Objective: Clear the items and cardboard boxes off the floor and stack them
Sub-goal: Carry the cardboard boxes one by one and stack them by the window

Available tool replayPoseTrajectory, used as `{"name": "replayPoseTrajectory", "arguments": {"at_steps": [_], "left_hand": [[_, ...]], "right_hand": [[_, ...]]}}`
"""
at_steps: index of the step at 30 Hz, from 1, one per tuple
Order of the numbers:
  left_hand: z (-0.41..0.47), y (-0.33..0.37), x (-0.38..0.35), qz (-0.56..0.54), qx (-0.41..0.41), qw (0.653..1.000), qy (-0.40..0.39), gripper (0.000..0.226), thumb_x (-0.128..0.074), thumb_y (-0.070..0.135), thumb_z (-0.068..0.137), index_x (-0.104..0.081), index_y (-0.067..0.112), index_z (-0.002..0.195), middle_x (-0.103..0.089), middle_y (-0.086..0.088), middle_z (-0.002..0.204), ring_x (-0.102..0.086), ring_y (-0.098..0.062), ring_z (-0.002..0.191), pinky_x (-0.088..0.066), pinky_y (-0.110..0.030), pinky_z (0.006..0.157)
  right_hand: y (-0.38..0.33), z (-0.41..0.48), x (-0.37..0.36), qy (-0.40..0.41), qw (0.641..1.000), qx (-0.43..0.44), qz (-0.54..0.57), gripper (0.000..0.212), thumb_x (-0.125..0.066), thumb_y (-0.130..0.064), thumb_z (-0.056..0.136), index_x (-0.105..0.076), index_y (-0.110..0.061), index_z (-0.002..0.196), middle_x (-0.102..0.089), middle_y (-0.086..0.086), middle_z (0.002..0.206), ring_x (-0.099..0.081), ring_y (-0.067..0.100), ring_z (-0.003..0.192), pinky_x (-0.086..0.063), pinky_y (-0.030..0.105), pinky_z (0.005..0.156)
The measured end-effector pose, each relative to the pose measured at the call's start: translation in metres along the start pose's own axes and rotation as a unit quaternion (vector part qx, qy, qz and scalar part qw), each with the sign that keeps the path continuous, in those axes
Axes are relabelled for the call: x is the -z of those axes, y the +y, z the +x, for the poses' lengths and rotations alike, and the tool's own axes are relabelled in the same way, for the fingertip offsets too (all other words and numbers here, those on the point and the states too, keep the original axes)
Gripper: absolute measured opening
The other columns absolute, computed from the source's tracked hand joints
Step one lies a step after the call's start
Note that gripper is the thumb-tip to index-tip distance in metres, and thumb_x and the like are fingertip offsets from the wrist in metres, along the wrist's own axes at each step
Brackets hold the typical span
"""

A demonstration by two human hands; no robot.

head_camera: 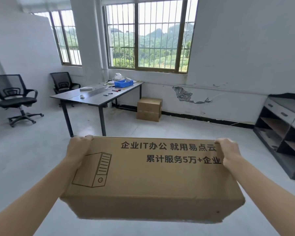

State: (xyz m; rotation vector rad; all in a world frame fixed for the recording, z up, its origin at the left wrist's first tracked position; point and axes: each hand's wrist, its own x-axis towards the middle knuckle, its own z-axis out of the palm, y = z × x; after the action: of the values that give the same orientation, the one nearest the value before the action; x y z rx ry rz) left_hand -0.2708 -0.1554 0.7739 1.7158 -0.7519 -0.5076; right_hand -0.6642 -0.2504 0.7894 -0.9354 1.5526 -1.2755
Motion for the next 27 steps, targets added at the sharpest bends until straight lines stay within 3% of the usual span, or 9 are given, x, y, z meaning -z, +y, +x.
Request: {"name": "replayPoseTrajectory", "arguments": {"at_steps": [5, 10, 13, 16, 18, 20, 23, 27], "left_hand": [[0.068, -0.005, -0.040, -0.011, 0.004, 1.000, -0.005, 0.007, -0.053, 0.016, 0.086, -0.057, 0.011, 0.085, -0.049, -0.009, 0.080, -0.046, -0.020, 0.074, -0.036, -0.028, 0.063], [0.156, -0.009, -0.094, 0.011, 0.043, 0.999, -0.008, 0.028, -0.055, 0.012, 0.087, -0.043, 0.006, 0.062, -0.043, -0.008, 0.067, -0.042, -0.025, 0.070, -0.033, -0.034, 0.067], [0.209, -0.015, -0.134, 0.030, 0.056, 0.998, -0.027, 0.032, -0.054, 0.012, 0.087, -0.042, 0.005, 0.058, -0.041, -0.008, 0.061, -0.042, -0.025, 0.072, -0.032, -0.030, 0.059], [0.247, -0.016, -0.175, 0.045, 0.052, 0.997, -0.039, 0.036, -0.054, 0.014, 0.088, -0.043, 0.008, 0.055, -0.041, -0.004, 0.060, -0.041, -0.024, 0.068, -0.030, -0.030, 0.056], [0.267, -0.017, -0.200, 0.041, 0.043, 0.997, -0.053, 0.040, -0.053, 0.015, 0.089, -0.039, 0.010, 0.052, -0.037, -0.003, 0.058, -0.037, -0.023, 0.066, -0.027, -0.030, 0.059], [0.286, -0.017, -0.221, 0.051, 0.039, 0.996, -0.067, 0.034, -0.052, 0.014, 0.089, -0.040, 0.009, 0.058, -0.037, -0.005, 0.062, -0.036, -0.021, 0.067, -0.025, -0.030, 0.057], [0.317, -0.006, -0.253, 0.041, 0.025, 0.995, -0.082, 0.025, -0.052, 0.014, 0.089, -0.046, 0.009, 0.065, -0.040, -0.008, 0.070, -0.037, -0.020, 0.069, -0.025, -0.030, 0.059], [0.351, 0.018, -0.304, 0.038, 0.022, 0.995, -0.088, 0.038, -0.051, 0.016, 0.091, -0.038, 0.011, 0.056, -0.034, -0.005, 0.061, -0.034, -0.020, 0.060, -0.025, -0.030, 0.058]], "right_hand": [[-0.010, 0.068, -0.045, -0.015, 1.000, -0.019, -0.017, 0.013, -0.050, -0.010, 0.089, -0.046, -0.012, 0.077, -0.052, 0.010, 0.070, -0.047, 0.020, 0.063, -0.037, 0.029, 0.054], [-0.017, 0.141, -0.099, -0.012, 0.998, -0.047, -0.037, 0.013, -0.049, -0.008, 0.089, -0.045, -0.009, 0.077, -0.050, 0.011, 0.069, -0.048, 0.022, 0.060, -0.038, 0.029, 0.051], [-0.014, 0.190, -0.125, 0.019, 0.997, -0.053, -0.051, 0.010, -0.049, -0.008, 0.088, -0.047, -0.008, 0.078, -0.052, 0.013, 0.069, -0.050, 0.024, 0.062, -0.039, 0.029, 0.051], [0.006, 0.236, -0.143, 0.092, 0.993, -0.044, -0.053, 0.005, -0.052, -0.014, 0.082, -0.054, -0.014, 0.078, -0.061, 0.016, 0.087, -0.056, 0.033, 0.090, -0.051, 0.040, 0.071], [0.020, 0.267, -0.148, 0.133, 0.989, -0.045, -0.047, 0.010, -0.051, -0.015, 0.080, -0.057, -0.021, 0.074, -0.062, 0.014, 0.101, -0.051, 0.034, 0.110, -0.048, 0.050, 0.090], [0.026, 0.289, -0.153, 0.158, 0.985, -0.055, -0.045, 0.014, -0.050, -0.012, 0.083, -0.058, -0.022, 0.078, -0.060, 0.012, 0.107, -0.048, 0.033, 0.115, -0.046, 0.051, 0.095], [0.018, 0.320, -0.161, 0.175, 0.983, -0.048, -0.013, 0.017, -0.049, -0.008, 0.085, -0.059, -0.020, 0.092, -0.059, 0.013, 0.110, -0.050, 0.033, 0.113, -0.049, 0.044, 0.089], [0.006, 0.386, -0.168, 0.179, 0.983, -0.045, 0.003, 0.020, -0.049, -0.008, 0.086, -0.061, -0.015, 0.101, -0.057, 0.014, 0.106, -0.053, 0.031, 0.103, -0.045, 0.036, 0.075]]}}
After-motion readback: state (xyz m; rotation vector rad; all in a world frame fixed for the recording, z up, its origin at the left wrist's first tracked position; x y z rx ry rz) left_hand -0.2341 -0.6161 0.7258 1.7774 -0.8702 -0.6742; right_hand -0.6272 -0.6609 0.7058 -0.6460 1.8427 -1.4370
